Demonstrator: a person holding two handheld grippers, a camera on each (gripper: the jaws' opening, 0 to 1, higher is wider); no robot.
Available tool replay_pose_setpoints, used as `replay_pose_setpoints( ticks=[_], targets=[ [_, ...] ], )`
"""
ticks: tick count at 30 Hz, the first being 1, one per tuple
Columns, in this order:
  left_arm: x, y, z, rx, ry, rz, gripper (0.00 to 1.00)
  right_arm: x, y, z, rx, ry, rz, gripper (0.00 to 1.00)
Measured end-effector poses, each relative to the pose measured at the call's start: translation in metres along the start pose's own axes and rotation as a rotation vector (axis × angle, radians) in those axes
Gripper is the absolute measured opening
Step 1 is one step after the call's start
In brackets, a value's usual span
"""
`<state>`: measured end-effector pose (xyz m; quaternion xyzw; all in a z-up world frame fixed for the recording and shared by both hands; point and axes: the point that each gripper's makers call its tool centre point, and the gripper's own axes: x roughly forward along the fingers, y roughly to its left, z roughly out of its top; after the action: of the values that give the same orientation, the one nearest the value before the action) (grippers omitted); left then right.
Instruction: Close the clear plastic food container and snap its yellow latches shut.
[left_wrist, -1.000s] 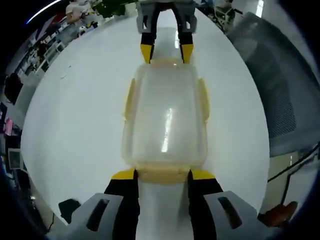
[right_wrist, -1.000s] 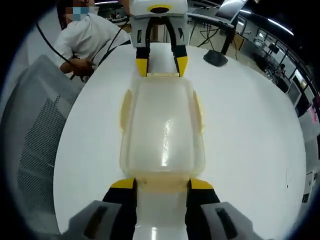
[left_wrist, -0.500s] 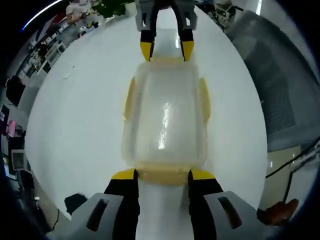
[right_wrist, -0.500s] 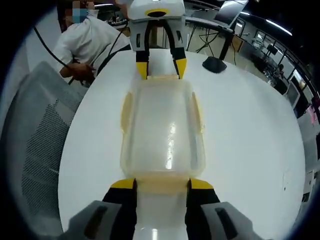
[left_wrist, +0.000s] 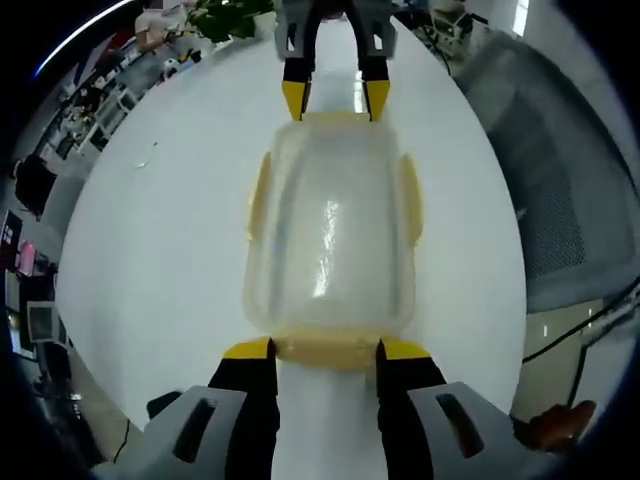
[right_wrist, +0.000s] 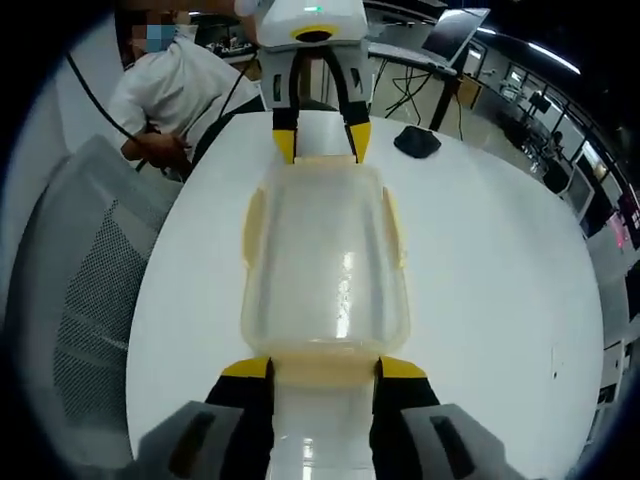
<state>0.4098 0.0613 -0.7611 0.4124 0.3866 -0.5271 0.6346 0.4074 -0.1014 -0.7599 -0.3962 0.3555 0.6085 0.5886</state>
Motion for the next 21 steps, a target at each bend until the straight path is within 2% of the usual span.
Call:
replay_pose_setpoints(
  ticks=[9, 18, 21],
  targets=[
    [-0.008, -0.001, 0.009, -0.005, -0.010, 0.002, 0.35, -0.013, 0.001, 0.000, -0.002, 0.004, 0.001, 0.34],
    [-0.014, -0.001, 0.025, 0.011, 0.000, 0.015, 0.35, -0.031, 0.003, -0.006, -0.001, -0.008, -0.002, 0.34],
    [-0.016, -0.003, 0.035, 0.017, -0.006, 0.017, 0.35, -0.036, 0.005, -0.011, 0.000, -0.009, -0.004, 0.35]
  ],
)
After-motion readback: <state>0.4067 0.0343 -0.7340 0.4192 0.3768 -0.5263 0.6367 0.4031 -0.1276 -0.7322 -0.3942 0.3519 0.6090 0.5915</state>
